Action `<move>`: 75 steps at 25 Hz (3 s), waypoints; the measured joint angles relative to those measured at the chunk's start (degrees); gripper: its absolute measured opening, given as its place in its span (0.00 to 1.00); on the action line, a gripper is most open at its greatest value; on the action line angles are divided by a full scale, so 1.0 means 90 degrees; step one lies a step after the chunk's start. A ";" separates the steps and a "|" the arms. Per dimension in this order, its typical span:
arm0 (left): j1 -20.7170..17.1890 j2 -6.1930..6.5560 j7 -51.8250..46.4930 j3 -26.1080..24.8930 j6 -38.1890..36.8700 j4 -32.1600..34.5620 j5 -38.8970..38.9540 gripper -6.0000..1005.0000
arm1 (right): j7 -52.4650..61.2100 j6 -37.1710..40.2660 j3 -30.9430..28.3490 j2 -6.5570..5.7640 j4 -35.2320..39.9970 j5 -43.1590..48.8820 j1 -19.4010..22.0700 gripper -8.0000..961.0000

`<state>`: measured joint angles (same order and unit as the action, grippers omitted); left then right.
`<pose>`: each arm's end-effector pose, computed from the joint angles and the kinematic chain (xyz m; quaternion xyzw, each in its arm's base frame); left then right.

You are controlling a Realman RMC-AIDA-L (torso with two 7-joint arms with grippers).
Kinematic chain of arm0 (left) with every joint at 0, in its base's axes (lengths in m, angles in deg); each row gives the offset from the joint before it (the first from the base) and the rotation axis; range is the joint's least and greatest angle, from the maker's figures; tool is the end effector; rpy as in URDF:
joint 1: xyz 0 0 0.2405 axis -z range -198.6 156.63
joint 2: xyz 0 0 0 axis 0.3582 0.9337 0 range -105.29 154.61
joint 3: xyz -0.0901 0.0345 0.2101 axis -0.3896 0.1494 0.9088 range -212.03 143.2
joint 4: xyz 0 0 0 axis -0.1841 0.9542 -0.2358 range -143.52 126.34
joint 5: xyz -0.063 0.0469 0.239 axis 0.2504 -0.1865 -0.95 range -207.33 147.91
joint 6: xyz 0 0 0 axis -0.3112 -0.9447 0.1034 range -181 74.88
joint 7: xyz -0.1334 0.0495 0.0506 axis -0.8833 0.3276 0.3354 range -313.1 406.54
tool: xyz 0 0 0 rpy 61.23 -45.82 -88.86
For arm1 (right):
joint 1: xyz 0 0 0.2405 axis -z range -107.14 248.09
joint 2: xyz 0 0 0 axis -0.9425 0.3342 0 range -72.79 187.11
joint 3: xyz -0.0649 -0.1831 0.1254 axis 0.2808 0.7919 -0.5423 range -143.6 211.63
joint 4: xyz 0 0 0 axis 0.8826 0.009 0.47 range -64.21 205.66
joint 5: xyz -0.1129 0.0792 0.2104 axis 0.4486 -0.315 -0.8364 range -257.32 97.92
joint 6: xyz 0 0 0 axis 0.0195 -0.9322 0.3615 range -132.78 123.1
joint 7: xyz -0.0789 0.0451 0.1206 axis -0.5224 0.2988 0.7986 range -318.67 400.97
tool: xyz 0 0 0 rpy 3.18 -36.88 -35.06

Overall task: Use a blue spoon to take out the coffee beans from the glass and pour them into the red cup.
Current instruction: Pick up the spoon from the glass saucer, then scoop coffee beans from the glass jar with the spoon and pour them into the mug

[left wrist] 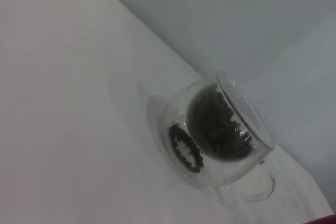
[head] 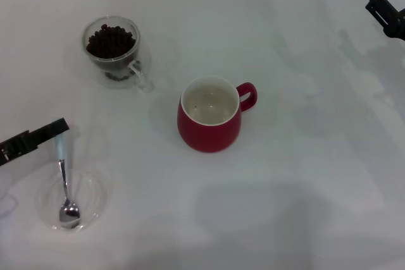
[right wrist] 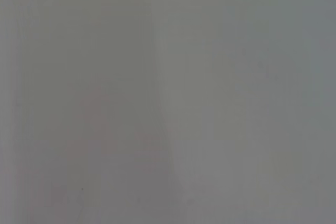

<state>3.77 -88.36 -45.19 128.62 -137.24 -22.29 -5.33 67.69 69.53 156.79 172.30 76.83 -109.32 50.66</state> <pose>-0.3865 0.2659 -0.0088 -0.7359 -0.5844 -0.3017 0.1611 0.3653 0.3131 0.0024 -0.7040 0.2689 0.3576 0.5516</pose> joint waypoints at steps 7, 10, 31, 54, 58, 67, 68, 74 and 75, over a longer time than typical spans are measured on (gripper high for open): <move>0.0013 0.0036 0.0117 -0.0010 -0.0295 -0.0001 0.0320 0.14 | 0.0000 0.0005 0.0000 -0.0001 0.0023 0.0000 0.0036 0.90; 0.0013 0.0052 0.0196 -0.0010 -0.0399 -0.0006 0.0504 0.14 | 0.0000 0.0015 0.0000 0.0000 0.0030 0.0000 0.0036 0.90; 0.0780 0.0065 0.2996 -0.0011 -0.1640 -0.0064 0.3525 0.14 | 0.0000 -0.0014 0.0000 0.0005 0.0074 -0.0011 0.0022 0.90; 0.1591 -0.0498 0.4909 0.0000 0.0600 0.0432 0.3304 0.14 | 0.0000 -0.0009 -0.0030 0.0007 0.0075 -0.0172 0.0106 0.90; 0.1526 -0.0547 0.4929 0.0000 0.0751 0.0431 0.3321 0.14 | 0.0000 -0.0012 -0.0115 0.0000 0.0070 -0.0176 0.0105 0.90; 0.1396 -0.0597 0.5630 0.0000 0.1032 0.0743 0.3354 0.14 | 0.0000 -0.0022 -0.0112 -0.0001 0.0055 -0.0176 0.0112 0.90; 0.1382 -0.0600 0.5649 -0.0001 0.1047 0.0776 0.3355 0.14 | 0.0000 -0.0021 -0.0103 -0.0001 0.0054 -0.0175 0.0120 0.90; 0.1350 -0.0606 0.5635 -0.0010 0.1318 0.0979 0.3520 0.14 | 0.0000 0.0005 -0.0086 -0.0001 0.0072 -0.0166 0.0193 0.90; 0.1341 -0.0606 0.5598 -0.0010 0.1405 0.1022 0.3568 0.14 | 0.0000 0.0010 -0.0087 -0.0001 0.0072 -0.0166 0.0198 0.90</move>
<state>15.83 -93.81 5.19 128.54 -124.59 -13.10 26.78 67.69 69.63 156.01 172.29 77.48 -110.81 52.43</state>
